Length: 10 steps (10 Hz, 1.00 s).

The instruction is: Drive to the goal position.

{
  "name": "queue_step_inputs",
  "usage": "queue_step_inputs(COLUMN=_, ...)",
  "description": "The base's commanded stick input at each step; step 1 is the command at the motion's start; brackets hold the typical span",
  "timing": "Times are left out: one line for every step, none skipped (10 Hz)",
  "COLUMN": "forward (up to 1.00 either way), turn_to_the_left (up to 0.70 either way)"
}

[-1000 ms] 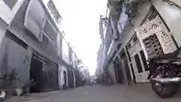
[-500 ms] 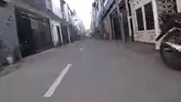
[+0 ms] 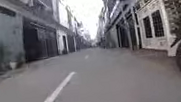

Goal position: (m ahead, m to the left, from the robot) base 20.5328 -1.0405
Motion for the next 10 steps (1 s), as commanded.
queue_step_inputs(forward=0.70, turn_to_the_left=0.00)
queue_step_inputs(forward=0.70, turn_to_the_left=0.00)
queue_step_inputs(forward=0.70, turn_to_the_left=0.00)
queue_step_inputs(forward=0.70, turn_to_the_left=0.00)
queue_step_inputs(forward=0.70, turn_to_the_left=0.00)
queue_step_inputs(forward=0.70, turn_to_the_left=0.00)
queue_step_inputs(forward=0.70, turn_to_the_left=0.00)
queue_step_inputs(forward=0.70, turn_to_the_left=0.00)
queue_step_inputs(forward=0.70, turn_to_the_left=0.00)
queue_step_inputs(forward=0.70, turn_to_the_left=0.00)
